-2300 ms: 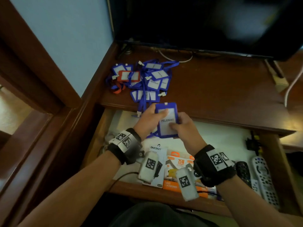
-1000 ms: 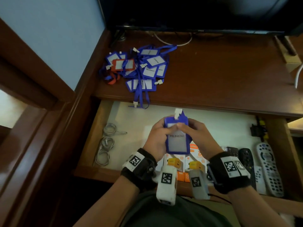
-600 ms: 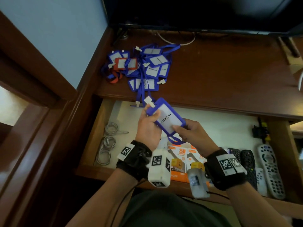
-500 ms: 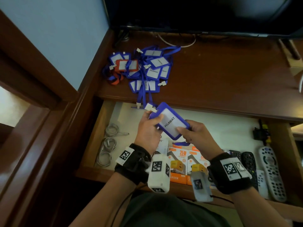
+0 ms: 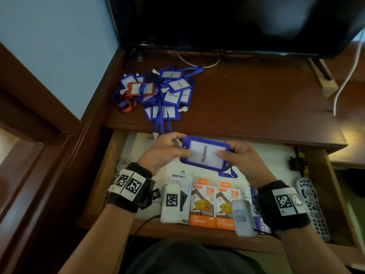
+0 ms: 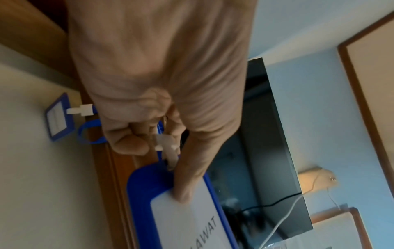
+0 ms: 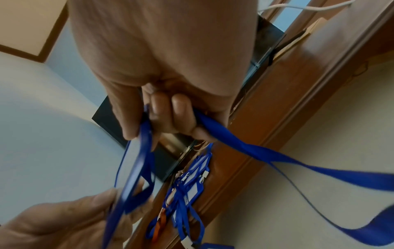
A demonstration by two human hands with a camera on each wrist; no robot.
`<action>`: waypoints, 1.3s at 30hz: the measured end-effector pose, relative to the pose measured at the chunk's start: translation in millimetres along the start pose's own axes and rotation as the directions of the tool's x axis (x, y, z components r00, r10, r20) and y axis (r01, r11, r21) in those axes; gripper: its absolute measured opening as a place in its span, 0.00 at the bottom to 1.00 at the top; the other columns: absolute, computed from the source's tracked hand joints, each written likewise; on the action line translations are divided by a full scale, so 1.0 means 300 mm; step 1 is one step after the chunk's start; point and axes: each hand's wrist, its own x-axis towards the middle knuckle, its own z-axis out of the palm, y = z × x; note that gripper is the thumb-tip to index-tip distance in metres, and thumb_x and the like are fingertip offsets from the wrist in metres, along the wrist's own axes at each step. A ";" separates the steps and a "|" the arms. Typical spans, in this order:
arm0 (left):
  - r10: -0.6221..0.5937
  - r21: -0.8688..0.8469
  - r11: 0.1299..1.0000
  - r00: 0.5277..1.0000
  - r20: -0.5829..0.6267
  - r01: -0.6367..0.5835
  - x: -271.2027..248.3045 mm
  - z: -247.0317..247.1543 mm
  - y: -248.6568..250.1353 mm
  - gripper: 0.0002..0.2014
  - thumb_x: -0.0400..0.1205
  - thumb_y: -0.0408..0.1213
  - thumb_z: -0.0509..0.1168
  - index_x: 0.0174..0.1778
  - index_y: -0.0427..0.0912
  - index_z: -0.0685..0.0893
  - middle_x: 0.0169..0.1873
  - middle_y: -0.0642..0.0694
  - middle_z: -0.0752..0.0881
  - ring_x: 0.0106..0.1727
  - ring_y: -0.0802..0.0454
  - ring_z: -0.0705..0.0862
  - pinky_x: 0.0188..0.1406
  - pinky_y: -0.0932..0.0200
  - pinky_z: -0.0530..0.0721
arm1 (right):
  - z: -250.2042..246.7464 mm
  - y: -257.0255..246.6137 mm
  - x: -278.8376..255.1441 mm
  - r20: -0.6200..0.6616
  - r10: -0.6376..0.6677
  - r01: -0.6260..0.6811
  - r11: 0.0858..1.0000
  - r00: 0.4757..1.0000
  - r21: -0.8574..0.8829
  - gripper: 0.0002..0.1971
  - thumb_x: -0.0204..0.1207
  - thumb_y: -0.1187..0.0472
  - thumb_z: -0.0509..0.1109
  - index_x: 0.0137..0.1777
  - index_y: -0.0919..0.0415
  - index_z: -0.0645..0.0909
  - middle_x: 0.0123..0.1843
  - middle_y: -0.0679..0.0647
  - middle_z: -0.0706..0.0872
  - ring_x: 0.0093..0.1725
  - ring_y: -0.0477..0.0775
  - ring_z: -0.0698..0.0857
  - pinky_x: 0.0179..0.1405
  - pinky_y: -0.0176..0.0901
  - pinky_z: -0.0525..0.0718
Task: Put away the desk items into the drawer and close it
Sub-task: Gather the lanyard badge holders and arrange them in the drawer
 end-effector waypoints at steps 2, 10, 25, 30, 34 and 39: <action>0.003 0.086 0.996 1.000 -0.011 -0.002 -0.007 0.004 0.001 0.14 0.71 0.34 0.78 0.49 0.49 0.83 0.36 0.50 0.81 0.42 0.54 0.82 0.51 0.56 0.80 | 0.006 0.014 0.002 -0.034 0.000 0.001 1.000 0.999 0.001 0.09 0.79 0.64 0.70 0.43 0.73 0.82 0.42 0.70 0.86 0.38 0.61 0.83 0.36 0.51 0.80; -0.036 0.357 0.934 0.998 0.054 0.014 -0.007 0.009 0.007 0.16 0.74 0.38 0.76 0.57 0.49 0.84 0.43 0.50 0.85 0.45 0.54 0.84 0.46 0.60 0.81 | 0.036 0.046 -0.018 -0.133 -0.003 0.004 1.000 0.991 0.008 0.09 0.79 0.66 0.69 0.38 0.69 0.77 0.30 0.52 0.80 0.24 0.38 0.81 0.21 0.31 0.76; 0.021 0.070 0.997 0.994 -0.105 -0.013 0.009 0.001 -0.008 0.10 0.78 0.28 0.70 0.32 0.29 0.81 0.22 0.49 0.74 0.17 0.61 0.65 0.20 0.71 0.68 | 0.022 0.114 -0.018 -0.078 0.015 0.003 0.976 0.997 0.218 0.16 0.84 0.65 0.62 0.33 0.63 0.77 0.24 0.51 0.62 0.23 0.47 0.56 0.21 0.38 0.55; -0.041 -0.324 0.944 0.949 -0.314 -0.066 0.043 0.058 -0.025 0.13 0.80 0.24 0.67 0.29 0.37 0.78 0.25 0.49 0.74 0.21 0.59 0.64 0.18 0.69 0.64 | 0.081 0.104 -0.026 -0.036 0.014 -0.009 0.988 0.999 0.156 0.15 0.83 0.66 0.62 0.34 0.63 0.81 0.20 0.46 0.66 0.20 0.44 0.60 0.19 0.34 0.60; -0.048 -0.259 0.963 0.905 -0.423 -0.070 0.068 0.115 -0.041 0.14 0.80 0.27 0.69 0.28 0.39 0.79 0.24 0.48 0.76 0.17 0.62 0.69 0.21 0.67 0.71 | 0.122 0.069 -0.030 0.014 -0.014 0.012 0.992 1.000 0.126 0.16 0.83 0.66 0.63 0.33 0.62 0.81 0.19 0.43 0.66 0.20 0.42 0.61 0.21 0.32 0.62; 0.174 0.247 0.966 0.900 -0.399 -0.077 0.086 0.132 -0.081 0.18 0.77 0.39 0.72 0.24 0.34 0.78 0.18 0.41 0.77 0.22 0.48 0.76 0.29 0.55 0.74 | 0.110 0.006 -0.024 -0.001 -0.085 0.084 0.990 0.996 0.113 0.09 0.81 0.70 0.64 0.42 0.70 0.83 0.20 0.42 0.69 0.20 0.40 0.62 0.21 0.30 0.62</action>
